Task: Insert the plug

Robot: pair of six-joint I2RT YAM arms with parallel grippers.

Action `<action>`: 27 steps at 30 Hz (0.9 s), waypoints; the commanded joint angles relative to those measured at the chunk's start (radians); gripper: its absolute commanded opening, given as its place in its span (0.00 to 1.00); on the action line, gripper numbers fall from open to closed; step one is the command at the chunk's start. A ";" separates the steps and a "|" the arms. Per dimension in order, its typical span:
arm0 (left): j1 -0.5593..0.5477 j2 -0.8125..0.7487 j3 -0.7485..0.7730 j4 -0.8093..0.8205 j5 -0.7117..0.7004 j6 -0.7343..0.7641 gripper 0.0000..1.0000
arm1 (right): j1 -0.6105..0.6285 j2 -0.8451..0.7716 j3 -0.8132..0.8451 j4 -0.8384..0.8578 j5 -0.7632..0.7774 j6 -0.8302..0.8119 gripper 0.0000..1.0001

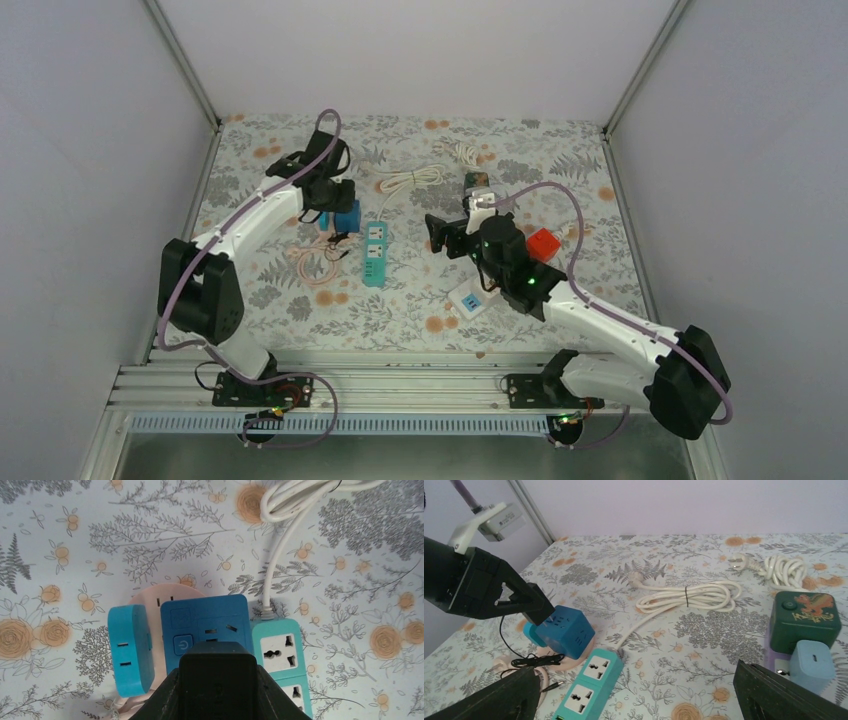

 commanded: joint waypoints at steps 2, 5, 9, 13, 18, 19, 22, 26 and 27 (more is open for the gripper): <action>-0.008 0.043 0.037 -0.042 -0.028 0.013 0.08 | -0.021 -0.039 -0.024 0.006 0.024 0.015 0.99; -0.009 0.059 0.044 -0.037 -0.036 0.009 0.08 | -0.027 -0.036 -0.027 0.008 0.015 0.010 1.00; -0.010 0.076 0.052 -0.021 -0.031 0.017 0.08 | -0.032 -0.031 -0.029 0.012 0.003 0.007 1.00; -0.009 0.082 0.058 -0.012 -0.050 0.021 0.08 | -0.035 -0.027 -0.030 0.013 -0.004 0.007 0.99; -0.011 0.070 0.055 -0.003 -0.034 0.025 0.08 | -0.041 -0.019 -0.030 0.014 -0.004 0.005 1.00; -0.012 0.061 0.056 -0.001 -0.029 0.025 0.08 | -0.041 -0.019 -0.030 0.014 -0.005 0.006 1.00; -0.012 0.039 0.062 0.005 -0.026 0.024 0.08 | -0.044 -0.014 -0.030 0.017 -0.009 0.008 1.00; -0.013 0.028 0.069 0.003 -0.031 0.022 0.08 | -0.047 -0.004 -0.026 0.022 -0.021 0.010 0.99; -0.014 0.027 0.069 0.003 -0.028 0.022 0.08 | -0.047 -0.002 -0.026 0.022 -0.021 0.011 1.00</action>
